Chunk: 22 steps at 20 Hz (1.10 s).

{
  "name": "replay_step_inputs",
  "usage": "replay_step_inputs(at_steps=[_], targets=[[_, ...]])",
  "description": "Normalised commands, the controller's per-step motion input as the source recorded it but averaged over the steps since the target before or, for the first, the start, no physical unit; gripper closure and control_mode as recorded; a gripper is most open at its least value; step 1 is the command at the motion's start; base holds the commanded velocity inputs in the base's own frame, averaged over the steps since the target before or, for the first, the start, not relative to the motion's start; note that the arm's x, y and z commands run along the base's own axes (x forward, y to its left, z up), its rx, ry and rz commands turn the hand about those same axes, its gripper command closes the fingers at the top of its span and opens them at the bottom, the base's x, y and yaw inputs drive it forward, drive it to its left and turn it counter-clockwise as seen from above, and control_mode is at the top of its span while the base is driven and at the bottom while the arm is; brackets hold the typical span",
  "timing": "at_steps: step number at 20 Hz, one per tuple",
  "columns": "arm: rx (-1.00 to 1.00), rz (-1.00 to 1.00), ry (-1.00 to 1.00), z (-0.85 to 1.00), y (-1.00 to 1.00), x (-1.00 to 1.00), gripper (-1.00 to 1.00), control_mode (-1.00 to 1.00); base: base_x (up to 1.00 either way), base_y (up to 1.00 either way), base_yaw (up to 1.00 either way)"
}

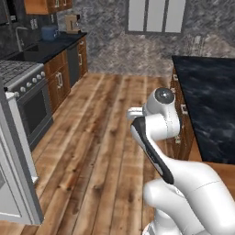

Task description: Pick chicken drumstick from the fridge and place it on the plate on the counter.

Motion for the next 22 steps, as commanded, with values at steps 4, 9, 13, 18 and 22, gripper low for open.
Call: replay_step_inputs(at_steps=[4,9,13,18,22], targets=[[0.00,0.00,0.00,0.00,0.00,0.00,1.00,1.00,0.50,0.00,0.13],[0.00,0.00,0.00,0.00,0.00,0.00,1.00,1.00,0.39,0.00,0.17],[0.00,0.00,0.00,0.00,0.00,0.00,1.00,1.00,0.27,0.00,0.22],[0.00,0.00,0.00,0.00,0.00,0.00,1.00,1.00,0.25,0.00,0.24],[0.00,0.00,0.00,0.00,0.00,0.00,1.00,1.00,0.31,0.00,0.25]])
